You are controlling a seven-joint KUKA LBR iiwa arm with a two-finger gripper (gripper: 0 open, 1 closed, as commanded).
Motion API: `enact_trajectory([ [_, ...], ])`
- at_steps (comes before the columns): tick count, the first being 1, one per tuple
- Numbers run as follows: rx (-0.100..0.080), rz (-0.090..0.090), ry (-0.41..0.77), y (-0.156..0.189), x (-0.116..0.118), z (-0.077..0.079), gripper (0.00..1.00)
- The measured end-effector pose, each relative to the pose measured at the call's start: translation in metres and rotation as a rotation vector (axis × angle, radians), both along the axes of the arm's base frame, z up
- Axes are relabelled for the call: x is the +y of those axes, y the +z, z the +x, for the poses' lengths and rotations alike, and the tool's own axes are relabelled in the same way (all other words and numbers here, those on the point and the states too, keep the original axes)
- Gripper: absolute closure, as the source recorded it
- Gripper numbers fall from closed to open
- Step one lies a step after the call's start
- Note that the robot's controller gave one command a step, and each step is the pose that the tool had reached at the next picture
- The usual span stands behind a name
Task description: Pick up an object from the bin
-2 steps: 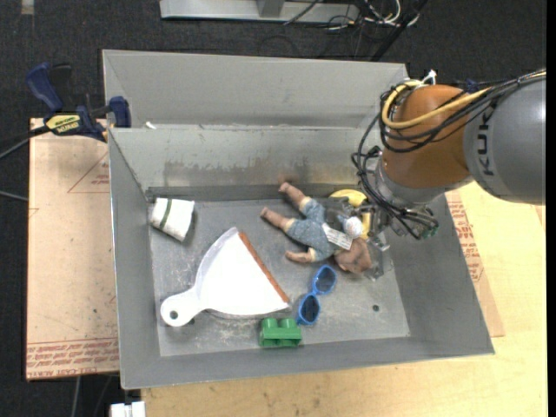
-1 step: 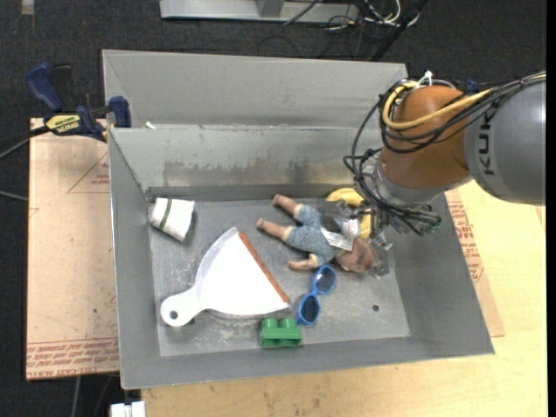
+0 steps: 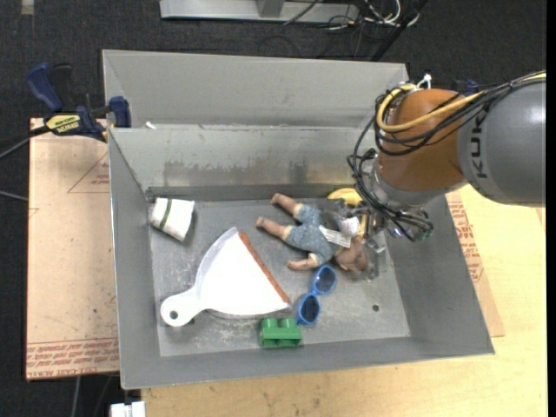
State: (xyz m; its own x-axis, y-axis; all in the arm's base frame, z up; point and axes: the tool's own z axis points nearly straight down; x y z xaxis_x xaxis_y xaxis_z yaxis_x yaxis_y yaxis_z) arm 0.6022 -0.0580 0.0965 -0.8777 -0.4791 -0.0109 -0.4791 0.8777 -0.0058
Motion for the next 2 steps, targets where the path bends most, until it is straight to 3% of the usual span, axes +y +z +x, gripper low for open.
enact_trajectory([
  [1, -0.013, -0.001, 0.063, -0.0195, 0.0063, -0.0022, 1.0],
  [2, -0.013, -0.001, 0.063, -0.0195, 0.0063, -0.0021, 1.0],
])
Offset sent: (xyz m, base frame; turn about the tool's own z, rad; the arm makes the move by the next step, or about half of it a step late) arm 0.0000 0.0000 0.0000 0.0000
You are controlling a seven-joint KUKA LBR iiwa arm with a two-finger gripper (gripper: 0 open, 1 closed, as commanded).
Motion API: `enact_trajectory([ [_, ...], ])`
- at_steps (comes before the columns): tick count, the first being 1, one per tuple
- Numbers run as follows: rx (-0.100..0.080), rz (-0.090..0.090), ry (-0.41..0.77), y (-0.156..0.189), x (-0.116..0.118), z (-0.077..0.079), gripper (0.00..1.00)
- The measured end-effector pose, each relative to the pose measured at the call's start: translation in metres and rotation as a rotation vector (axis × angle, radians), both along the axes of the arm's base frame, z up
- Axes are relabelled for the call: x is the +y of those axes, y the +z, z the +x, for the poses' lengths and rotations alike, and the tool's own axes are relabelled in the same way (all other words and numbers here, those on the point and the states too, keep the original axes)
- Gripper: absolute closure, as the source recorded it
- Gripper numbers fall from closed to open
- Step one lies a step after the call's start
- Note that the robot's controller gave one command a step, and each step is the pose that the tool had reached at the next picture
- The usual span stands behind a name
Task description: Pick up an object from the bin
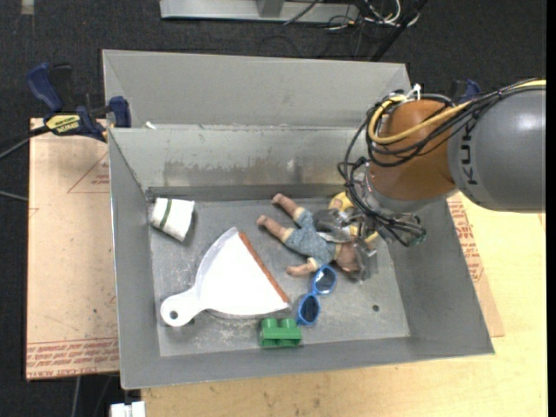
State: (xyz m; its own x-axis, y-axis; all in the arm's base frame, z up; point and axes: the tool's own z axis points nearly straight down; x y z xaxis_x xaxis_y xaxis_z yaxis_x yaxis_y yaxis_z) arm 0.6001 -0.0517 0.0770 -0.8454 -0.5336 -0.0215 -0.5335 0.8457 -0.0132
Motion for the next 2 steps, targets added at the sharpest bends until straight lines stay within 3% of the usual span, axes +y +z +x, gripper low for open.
enact_trajectory([
  [1, 0.003, 0.001, 0.035, 0.041, 0.006, 0.004, 1.0],
  [2, 0.003, 0.002, 0.04, 0.101, 0.003, -0.001, 1.0],
])
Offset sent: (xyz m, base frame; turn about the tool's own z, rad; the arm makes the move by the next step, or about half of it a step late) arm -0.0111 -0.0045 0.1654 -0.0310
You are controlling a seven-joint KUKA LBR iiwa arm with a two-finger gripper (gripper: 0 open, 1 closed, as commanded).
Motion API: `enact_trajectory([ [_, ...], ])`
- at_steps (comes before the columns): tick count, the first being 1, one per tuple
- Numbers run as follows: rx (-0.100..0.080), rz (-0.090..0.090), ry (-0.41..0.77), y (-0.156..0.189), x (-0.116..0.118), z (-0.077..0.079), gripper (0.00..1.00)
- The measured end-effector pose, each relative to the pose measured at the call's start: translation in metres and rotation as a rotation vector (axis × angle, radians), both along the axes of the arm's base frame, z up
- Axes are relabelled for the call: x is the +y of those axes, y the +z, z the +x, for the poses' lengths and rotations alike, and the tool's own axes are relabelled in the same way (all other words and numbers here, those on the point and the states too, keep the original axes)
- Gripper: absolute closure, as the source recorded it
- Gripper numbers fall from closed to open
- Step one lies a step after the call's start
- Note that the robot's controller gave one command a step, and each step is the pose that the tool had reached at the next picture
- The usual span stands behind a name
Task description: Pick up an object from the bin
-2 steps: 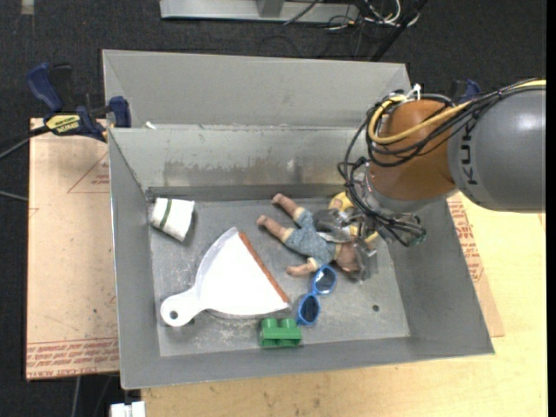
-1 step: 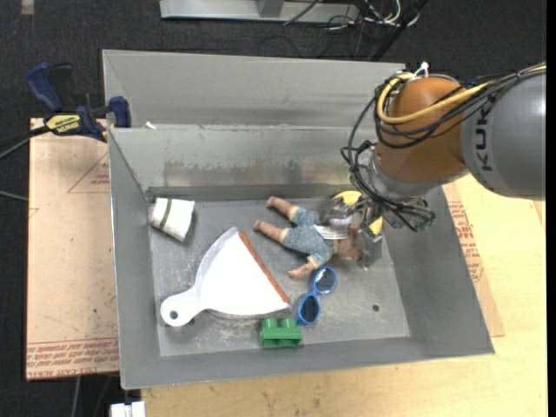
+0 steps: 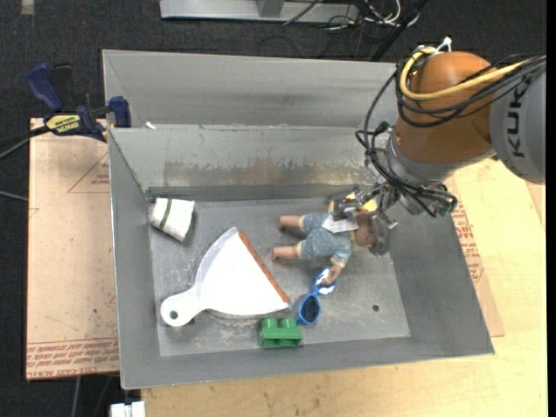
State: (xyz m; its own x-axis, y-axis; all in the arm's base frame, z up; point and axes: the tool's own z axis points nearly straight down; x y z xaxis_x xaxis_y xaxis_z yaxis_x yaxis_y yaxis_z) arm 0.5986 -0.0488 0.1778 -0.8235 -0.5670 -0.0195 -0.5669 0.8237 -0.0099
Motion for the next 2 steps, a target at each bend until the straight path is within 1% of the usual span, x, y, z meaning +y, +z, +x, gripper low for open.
enact_trajectory([
  [1, -0.018, -0.002, -0.025, -0.0103, -0.0056, 0.0068, 1.0],
  [2, 0.015, 0.003, -0.037, -0.0174, -0.0028, -0.0006, 1.0],
])
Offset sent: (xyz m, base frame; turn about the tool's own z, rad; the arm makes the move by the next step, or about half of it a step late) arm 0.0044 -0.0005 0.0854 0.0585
